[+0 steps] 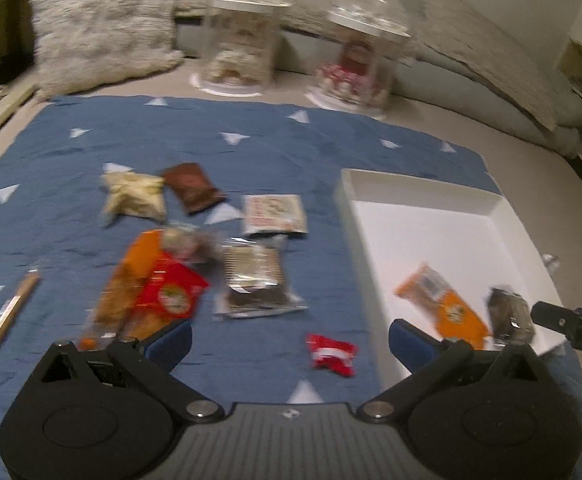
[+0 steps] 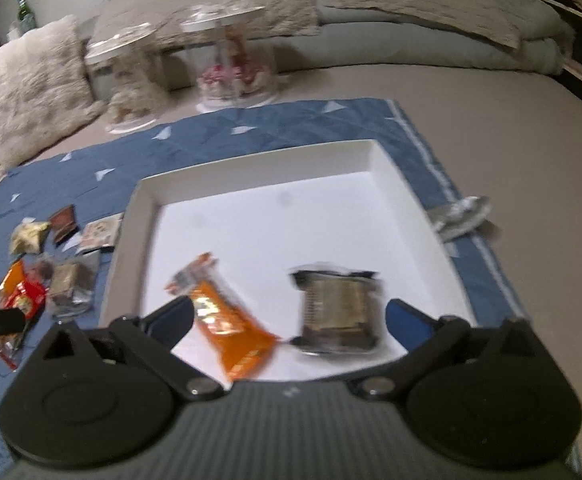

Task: Organize snacks
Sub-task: 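Grasp the wooden-stick snack with the left gripper while the right grasps the red candy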

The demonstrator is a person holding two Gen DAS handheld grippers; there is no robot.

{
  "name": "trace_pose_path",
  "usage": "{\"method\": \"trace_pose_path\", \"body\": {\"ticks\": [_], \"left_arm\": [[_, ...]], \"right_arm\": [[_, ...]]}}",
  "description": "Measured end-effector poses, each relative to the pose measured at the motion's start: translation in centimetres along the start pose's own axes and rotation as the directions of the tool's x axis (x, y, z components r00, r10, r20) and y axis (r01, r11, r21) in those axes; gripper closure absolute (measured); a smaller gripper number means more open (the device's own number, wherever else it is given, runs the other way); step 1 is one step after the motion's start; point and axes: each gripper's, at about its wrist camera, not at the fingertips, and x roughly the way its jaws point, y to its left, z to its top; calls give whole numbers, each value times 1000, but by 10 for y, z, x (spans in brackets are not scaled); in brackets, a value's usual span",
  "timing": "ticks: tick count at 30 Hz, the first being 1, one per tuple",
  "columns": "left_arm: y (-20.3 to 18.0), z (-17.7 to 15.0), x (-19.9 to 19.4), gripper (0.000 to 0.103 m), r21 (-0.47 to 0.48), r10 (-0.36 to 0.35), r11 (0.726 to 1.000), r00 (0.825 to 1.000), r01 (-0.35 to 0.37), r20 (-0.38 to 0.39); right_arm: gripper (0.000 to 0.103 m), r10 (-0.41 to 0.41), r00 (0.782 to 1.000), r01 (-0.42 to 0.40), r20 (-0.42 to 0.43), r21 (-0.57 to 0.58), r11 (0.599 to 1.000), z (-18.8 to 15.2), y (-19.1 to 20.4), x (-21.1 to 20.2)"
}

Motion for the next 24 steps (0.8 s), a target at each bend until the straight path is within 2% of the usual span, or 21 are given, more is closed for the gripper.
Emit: {"method": "trace_pose_path", "body": {"ticks": [9,18,21,24], "left_arm": [[69,3,-17,0,-37,85,996,996,-84,25],[135,7,-28,0,-104,161,982,986,-155,47],[154,7,-26,0,-113,184,977,983,-180,23],[169,5,-23,0,-90,214,973,977,-213,1]], "right_arm": [[0,91,996,-91,-5,-110,990,-5,66,4],[0,196,978,-206,-67,-204,957,-11,143,9],[0,216,970,-236,-112,-225,945,-10,167,14],[2,269,949,-302,-163,-226,926,-10,182,23]]}}
